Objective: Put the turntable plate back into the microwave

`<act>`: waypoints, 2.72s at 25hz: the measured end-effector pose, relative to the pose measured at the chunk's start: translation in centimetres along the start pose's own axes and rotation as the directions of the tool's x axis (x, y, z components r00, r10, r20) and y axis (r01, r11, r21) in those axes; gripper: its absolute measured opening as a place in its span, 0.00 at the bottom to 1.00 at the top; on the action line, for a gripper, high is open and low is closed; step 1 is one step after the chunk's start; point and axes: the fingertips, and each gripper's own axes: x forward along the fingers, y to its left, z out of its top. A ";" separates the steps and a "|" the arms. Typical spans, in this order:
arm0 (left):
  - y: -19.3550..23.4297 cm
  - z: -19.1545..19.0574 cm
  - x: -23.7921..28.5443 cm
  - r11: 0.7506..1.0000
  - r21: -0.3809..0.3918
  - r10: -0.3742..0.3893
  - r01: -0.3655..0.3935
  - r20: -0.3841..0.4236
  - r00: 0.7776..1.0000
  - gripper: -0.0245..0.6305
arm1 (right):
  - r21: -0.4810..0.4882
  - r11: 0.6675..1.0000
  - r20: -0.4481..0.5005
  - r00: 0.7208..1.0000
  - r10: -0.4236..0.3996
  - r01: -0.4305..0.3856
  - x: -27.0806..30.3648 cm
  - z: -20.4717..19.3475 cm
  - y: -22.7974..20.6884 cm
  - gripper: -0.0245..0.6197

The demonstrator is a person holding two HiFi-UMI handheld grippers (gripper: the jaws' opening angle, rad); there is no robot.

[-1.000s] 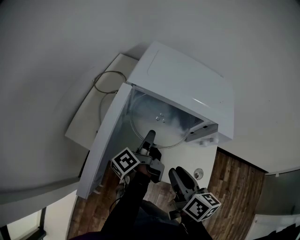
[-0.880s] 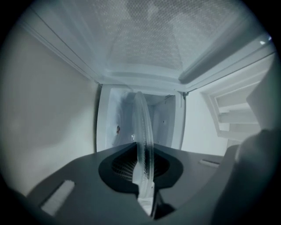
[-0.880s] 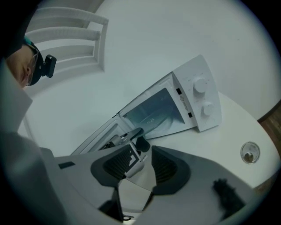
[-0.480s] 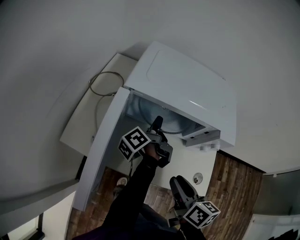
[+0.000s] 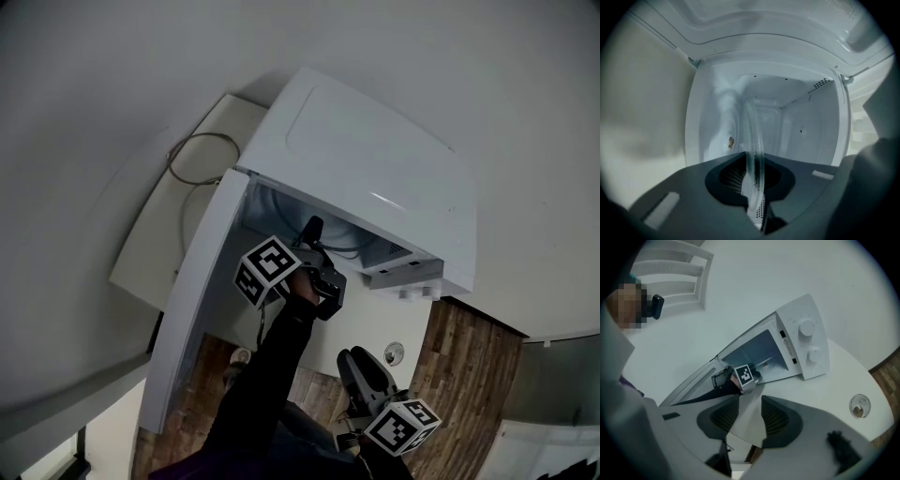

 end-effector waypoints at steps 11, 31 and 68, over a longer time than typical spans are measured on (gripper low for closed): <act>0.5 0.3 1.7 0.999 0.018 0.036 -0.036 0.003 0.999 0.09 | -0.016 1.000 -0.040 0.999 0.007 -0.008 1.3 -0.6 0.1 0.28; 2.5 1.2 2.2 0.947 0.086 0.311 -0.310 0.004 0.950 0.12 | -0.058 0.998 -0.072 0.997 0.019 -0.023 2.3 -1.1 0.5 0.28; 3.1 0.8 2.7 0.493 0.785 0.489 -0.376 0.108 0.865 0.41 | -0.014 0.999 -0.085 0.996 0.040 -0.041 1.5 -1.3 -1.0 0.28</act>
